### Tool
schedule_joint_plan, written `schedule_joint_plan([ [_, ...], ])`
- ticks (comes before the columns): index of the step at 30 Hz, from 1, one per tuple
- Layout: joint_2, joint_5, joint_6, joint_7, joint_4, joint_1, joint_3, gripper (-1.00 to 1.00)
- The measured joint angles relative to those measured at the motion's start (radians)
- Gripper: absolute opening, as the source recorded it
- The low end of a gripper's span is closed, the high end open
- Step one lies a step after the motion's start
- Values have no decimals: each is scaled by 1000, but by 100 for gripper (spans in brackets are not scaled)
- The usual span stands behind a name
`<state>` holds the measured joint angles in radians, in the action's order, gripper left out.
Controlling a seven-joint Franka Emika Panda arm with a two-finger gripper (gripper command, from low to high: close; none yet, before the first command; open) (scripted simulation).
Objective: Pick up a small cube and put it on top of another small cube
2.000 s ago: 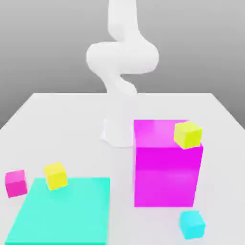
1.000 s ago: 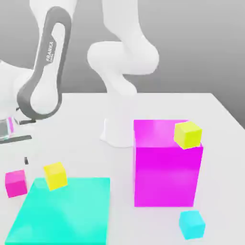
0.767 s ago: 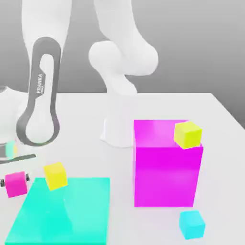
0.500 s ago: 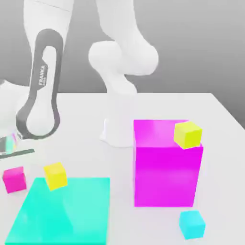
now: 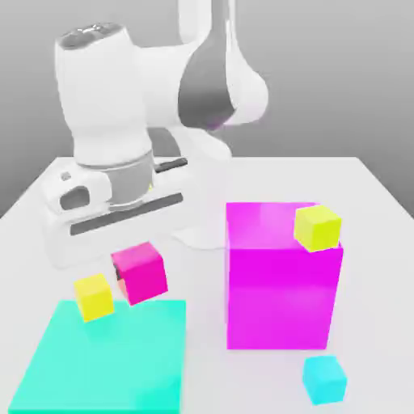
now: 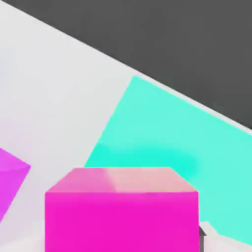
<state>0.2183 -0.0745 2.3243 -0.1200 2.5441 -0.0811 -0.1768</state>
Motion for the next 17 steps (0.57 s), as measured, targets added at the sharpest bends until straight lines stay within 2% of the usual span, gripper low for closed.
schedule_joint_plan([
  [9,253,-11,-278,-360,-28,-153,292,-100],
  [11,263,-16,-262,-397,-3,-168,326,-100],
  [14,224,-21,-153,-408,67,-170,347,-100],
  [15,216,-22,-132,-408,79,-169,350,100],
  [17,216,-22,-132,-408,79,-169,350,100],
])
